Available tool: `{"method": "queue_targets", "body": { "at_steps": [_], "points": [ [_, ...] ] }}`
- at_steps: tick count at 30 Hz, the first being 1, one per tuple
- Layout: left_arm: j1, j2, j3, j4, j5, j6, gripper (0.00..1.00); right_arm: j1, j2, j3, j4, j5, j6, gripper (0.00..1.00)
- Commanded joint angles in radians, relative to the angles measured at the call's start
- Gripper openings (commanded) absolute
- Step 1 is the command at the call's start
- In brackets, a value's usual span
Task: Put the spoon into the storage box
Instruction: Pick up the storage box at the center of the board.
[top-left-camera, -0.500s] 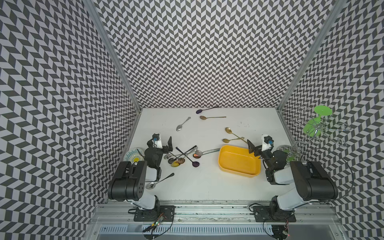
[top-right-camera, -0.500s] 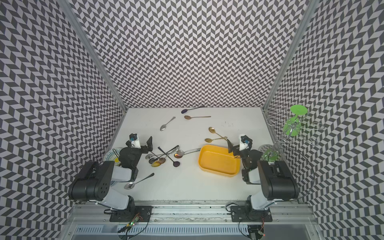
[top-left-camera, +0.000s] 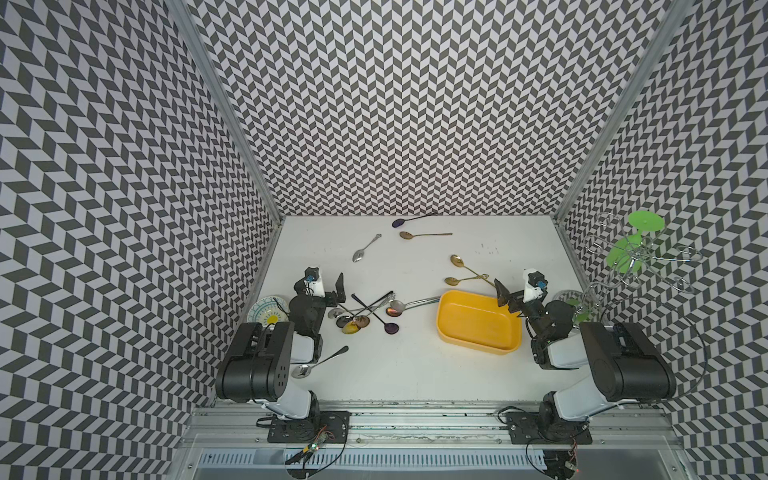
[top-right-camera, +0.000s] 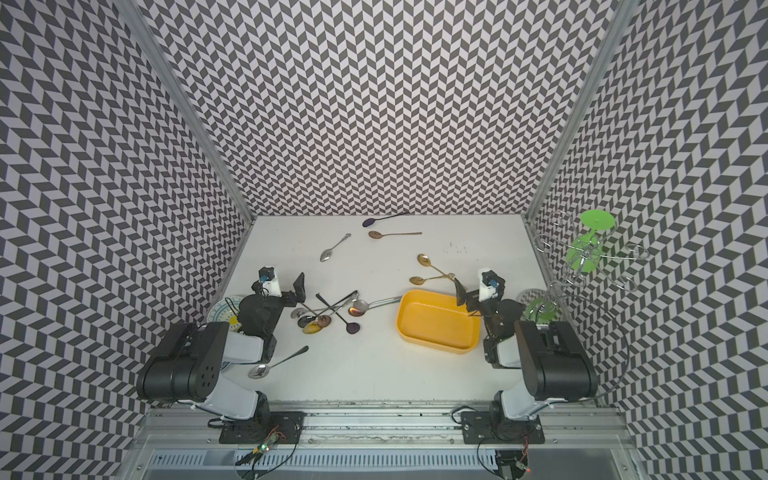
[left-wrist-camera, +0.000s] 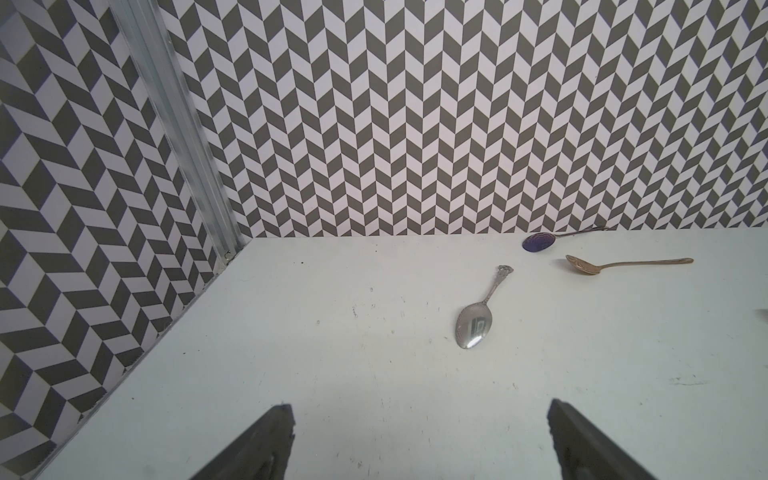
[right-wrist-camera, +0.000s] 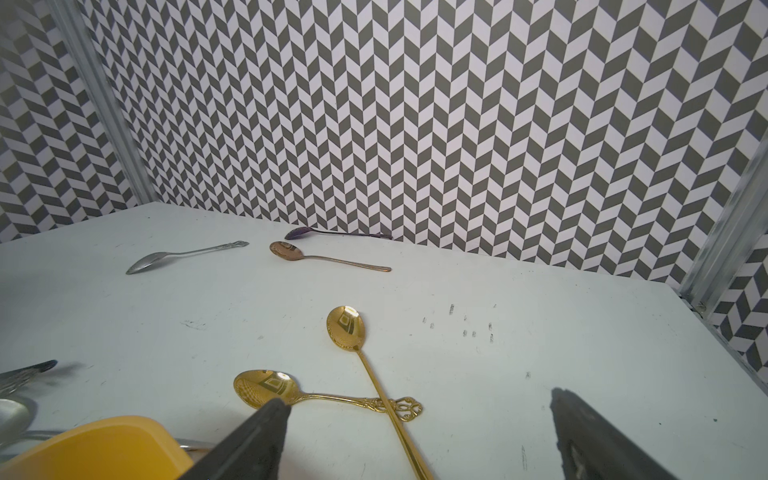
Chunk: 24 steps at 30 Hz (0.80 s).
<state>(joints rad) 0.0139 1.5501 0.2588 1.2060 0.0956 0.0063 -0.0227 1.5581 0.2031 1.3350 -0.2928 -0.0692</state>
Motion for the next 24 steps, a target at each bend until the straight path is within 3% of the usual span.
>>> {"method": "queue_targets", "body": {
  "at_steps": [1,9,15,24],
  "points": [
    [0.005,0.000,0.010,0.009,0.009,0.006,0.99,0.008,0.007,0.011,0.012,0.101,0.031,1.00],
    [0.005,-0.016,0.017,-0.010,-0.024,-0.006,0.99,0.018,-0.035,0.005,0.004,0.204,0.061,1.00],
    [0.011,-0.162,0.139,-0.337,-0.010,-0.016,0.99,0.021,-0.197,0.109,-0.302,0.198,0.070,1.00],
    [0.001,-0.360,0.431,-0.950,0.079,-0.055,0.99,0.020,-0.417,0.275,-0.740,0.130,0.346,1.00]
  ]
}}
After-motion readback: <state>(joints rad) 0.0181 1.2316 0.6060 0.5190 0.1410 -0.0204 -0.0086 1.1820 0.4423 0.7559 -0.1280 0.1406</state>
